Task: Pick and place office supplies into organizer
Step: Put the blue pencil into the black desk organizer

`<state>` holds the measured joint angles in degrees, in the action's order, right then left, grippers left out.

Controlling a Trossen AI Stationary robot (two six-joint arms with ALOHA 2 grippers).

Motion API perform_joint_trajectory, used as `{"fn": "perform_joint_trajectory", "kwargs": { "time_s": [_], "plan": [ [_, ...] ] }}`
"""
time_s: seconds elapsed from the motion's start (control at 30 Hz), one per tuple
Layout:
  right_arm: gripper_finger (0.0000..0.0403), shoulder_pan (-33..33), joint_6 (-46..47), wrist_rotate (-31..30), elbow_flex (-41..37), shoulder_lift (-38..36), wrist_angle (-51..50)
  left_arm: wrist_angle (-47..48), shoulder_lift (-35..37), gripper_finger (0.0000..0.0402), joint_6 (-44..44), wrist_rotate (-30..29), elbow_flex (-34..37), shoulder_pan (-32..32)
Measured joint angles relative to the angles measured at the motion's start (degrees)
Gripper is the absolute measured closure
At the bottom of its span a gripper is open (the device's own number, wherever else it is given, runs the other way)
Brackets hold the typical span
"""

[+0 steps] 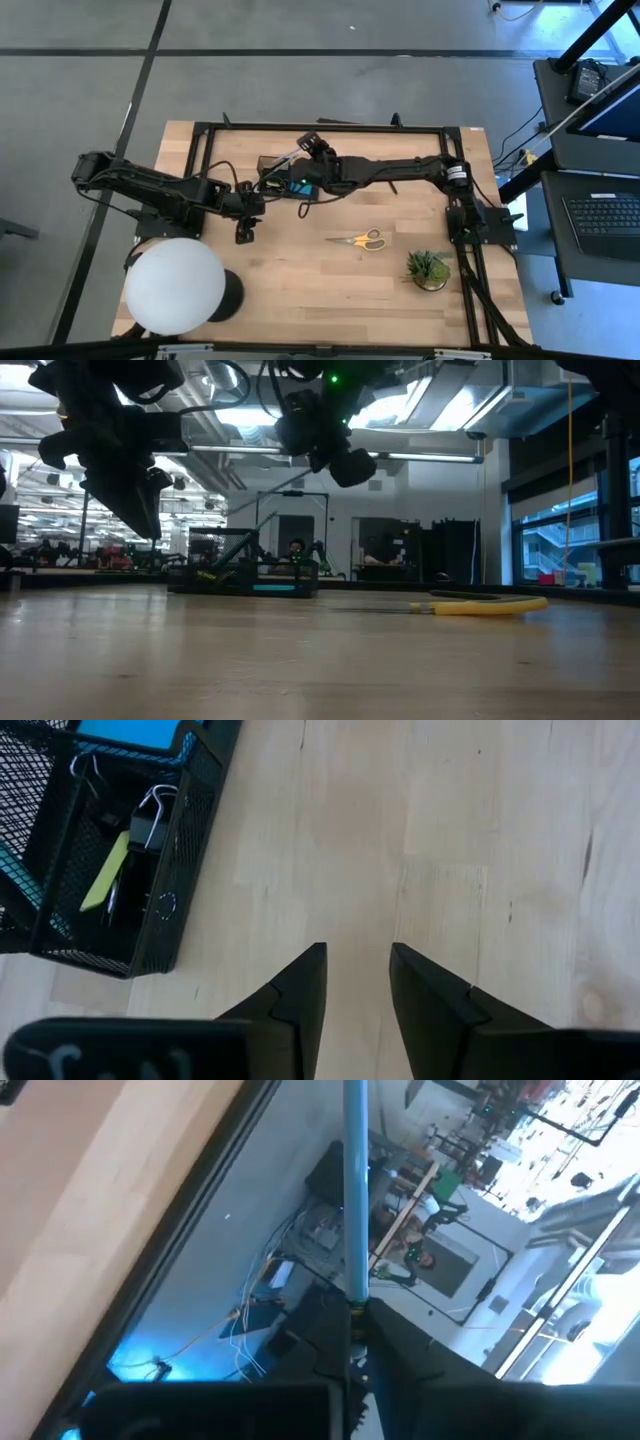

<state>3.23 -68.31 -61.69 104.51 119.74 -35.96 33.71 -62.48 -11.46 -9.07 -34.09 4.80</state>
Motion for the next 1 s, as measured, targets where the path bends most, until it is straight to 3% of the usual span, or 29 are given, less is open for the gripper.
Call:
{"fn": "perform_joint_trajectory", "kwargs": {
  "time_s": [0.27, 0.6, 1.0],
  "plan": [
    [0.0376, 1.60, -0.40, -0.25, 0.00, 3.39, 2.86, 0.05, 0.00, 0.0297, 0.02, 0.01, 0.00, 0.00],
    [0.0376, 1.86, -8.13, -0.21, 0.00, 7.77, 11.62, 0.40, 0.00, 0.0299, 0.04, 0.00, -0.02, 0.00],
    [0.0367, 1.90, -9.96, 2.86, -0.04, 8.79, 13.55, 0.50, 0.00, 0.0296, 0.20, -0.01, -0.02, -0.01]
  ]
}}
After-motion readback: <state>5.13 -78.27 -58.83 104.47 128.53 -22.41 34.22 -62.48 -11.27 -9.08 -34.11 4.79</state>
